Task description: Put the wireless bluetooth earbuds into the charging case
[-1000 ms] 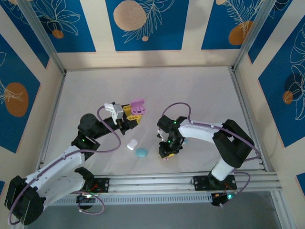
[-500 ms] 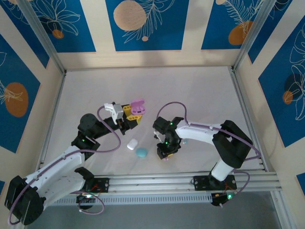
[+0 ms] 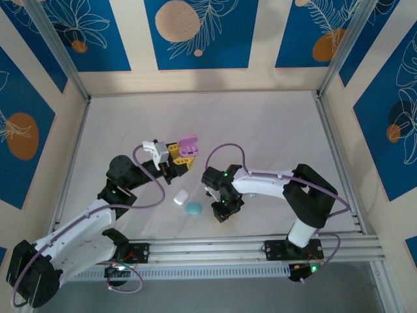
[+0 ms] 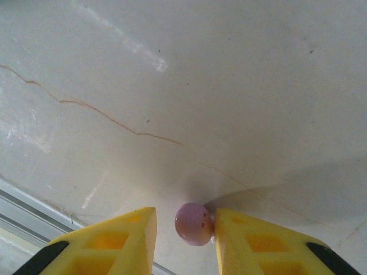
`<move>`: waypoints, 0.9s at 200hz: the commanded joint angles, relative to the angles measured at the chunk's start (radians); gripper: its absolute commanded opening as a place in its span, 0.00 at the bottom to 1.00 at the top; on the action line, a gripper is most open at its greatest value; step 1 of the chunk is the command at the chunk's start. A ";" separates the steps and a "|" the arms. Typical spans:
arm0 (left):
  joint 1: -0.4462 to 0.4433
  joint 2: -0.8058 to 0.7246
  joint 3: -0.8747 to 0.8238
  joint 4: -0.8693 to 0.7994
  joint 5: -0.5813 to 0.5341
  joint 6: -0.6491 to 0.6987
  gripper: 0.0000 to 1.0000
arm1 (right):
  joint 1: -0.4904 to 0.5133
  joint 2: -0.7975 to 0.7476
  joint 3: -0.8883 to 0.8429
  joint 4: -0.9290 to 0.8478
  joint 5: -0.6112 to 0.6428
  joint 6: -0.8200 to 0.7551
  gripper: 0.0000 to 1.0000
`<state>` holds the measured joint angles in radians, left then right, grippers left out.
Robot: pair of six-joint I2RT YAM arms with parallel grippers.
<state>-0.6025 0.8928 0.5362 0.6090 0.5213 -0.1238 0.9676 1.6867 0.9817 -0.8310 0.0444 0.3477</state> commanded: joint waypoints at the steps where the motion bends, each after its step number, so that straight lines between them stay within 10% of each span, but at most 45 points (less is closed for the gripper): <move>1: -0.013 -0.013 0.021 0.019 -0.008 0.003 0.38 | 0.008 0.023 0.016 -0.029 0.021 0.003 0.33; 180: -0.013 -0.007 0.021 0.023 -0.009 -0.002 0.38 | -0.053 -0.033 -0.030 -0.010 0.106 0.073 0.28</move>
<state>-0.6025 0.8925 0.5362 0.6086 0.5182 -0.1242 0.9356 1.6928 0.9737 -0.8261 0.1249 0.3981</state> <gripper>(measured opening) 0.378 0.280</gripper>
